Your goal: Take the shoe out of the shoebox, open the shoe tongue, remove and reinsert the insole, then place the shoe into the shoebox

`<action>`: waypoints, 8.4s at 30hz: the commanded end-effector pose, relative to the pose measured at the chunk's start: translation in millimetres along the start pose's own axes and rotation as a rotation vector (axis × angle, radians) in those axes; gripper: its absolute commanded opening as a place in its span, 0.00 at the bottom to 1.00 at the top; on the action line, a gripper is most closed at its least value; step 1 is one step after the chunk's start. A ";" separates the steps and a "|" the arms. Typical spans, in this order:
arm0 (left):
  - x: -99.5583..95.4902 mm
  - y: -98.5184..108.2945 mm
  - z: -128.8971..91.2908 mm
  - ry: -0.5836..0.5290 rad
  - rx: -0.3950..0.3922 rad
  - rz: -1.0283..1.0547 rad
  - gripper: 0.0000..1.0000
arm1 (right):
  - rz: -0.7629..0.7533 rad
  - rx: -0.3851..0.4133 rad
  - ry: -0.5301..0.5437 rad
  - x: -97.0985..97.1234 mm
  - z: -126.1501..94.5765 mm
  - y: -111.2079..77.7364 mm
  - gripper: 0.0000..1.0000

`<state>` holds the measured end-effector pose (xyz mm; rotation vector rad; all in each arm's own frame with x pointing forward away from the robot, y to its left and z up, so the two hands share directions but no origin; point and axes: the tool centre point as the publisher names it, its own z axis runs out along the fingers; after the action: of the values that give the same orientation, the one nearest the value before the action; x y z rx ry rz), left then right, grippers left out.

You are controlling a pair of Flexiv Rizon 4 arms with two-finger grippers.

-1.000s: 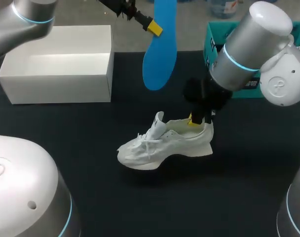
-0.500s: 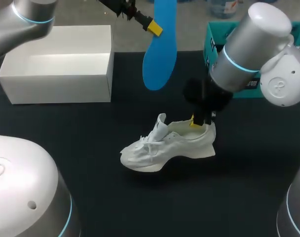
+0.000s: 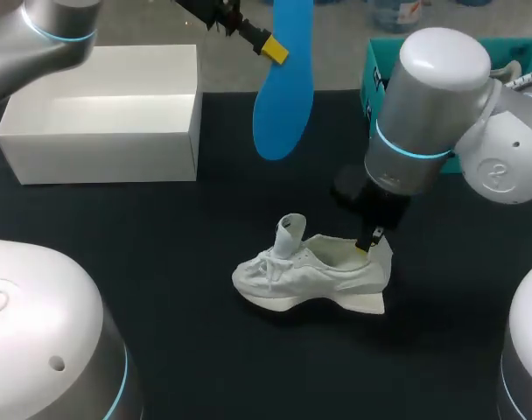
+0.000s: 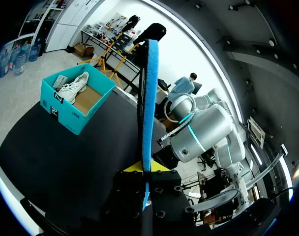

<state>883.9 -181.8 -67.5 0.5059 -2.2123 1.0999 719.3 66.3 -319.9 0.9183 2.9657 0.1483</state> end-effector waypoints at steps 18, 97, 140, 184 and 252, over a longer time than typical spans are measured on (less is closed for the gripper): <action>-0.2 0.0 -0.3 0.001 -0.001 0.001 0.00 | 0.294 -0.177 -0.126 4.7 -2.6 4.3 0.00; -0.2 0.0 -0.3 0.001 -0.001 0.001 0.00 | 1.049 -0.180 -0.164 30.0 45.0 6.3 0.00; -0.2 0.0 -0.3 0.001 -0.001 0.001 0.00 | 1.056 -0.159 -0.185 16.4 3.2 2.2 1.00; -0.2 0.0 -0.3 0.001 -0.001 0.001 0.00 | 1.178 -0.257 0.384 20.9 -24.2 22.8 1.00; -0.2 0.0 -0.3 0.001 -0.001 0.001 0.00 | 0.973 -0.612 0.935 3.8 -74.0 77.1 1.00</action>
<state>883.9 -181.8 -67.5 0.5059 -2.2123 1.0997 755.3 124.3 -238.1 2.4935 2.3000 1.7624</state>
